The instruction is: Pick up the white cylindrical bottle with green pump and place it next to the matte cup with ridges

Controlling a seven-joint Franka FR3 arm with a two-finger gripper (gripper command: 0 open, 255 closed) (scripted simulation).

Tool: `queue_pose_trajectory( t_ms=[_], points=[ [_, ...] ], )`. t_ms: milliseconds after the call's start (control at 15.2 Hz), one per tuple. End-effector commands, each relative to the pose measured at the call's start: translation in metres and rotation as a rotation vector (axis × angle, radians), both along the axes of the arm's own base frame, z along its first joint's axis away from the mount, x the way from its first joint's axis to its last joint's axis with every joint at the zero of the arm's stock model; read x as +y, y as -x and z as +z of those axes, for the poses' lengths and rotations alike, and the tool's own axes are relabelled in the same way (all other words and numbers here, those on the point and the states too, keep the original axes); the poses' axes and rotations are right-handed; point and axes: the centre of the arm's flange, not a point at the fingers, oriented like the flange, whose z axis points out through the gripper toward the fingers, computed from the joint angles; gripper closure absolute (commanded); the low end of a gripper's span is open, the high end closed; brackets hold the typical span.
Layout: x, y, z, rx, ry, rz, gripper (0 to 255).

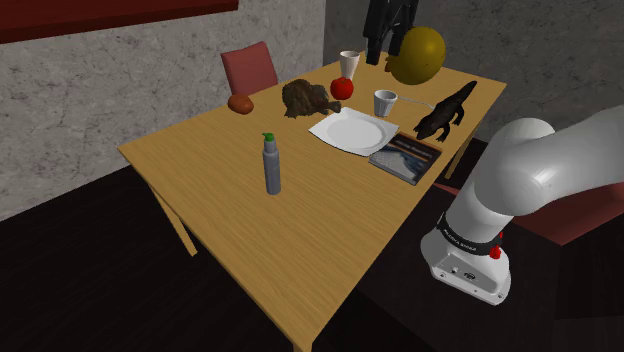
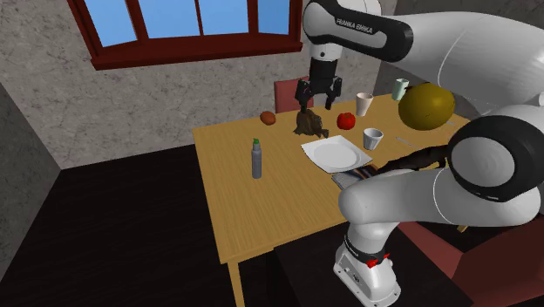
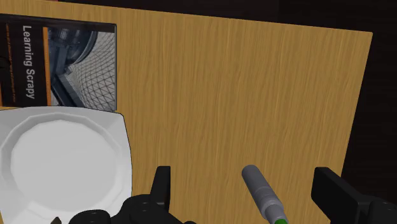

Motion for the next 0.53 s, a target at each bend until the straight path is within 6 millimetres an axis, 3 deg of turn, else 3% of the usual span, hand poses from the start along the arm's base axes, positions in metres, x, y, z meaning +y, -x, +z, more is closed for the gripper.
queue_pose_trajectory(
  t_ms=[0, 462],
  points=[
    [0.000, 0.000, 0.000, 0.000, 0.000, 0.000, 0],
    [0.033, -0.082, -0.050, 0.079, -0.022, 0.063, 0]
  ],
)
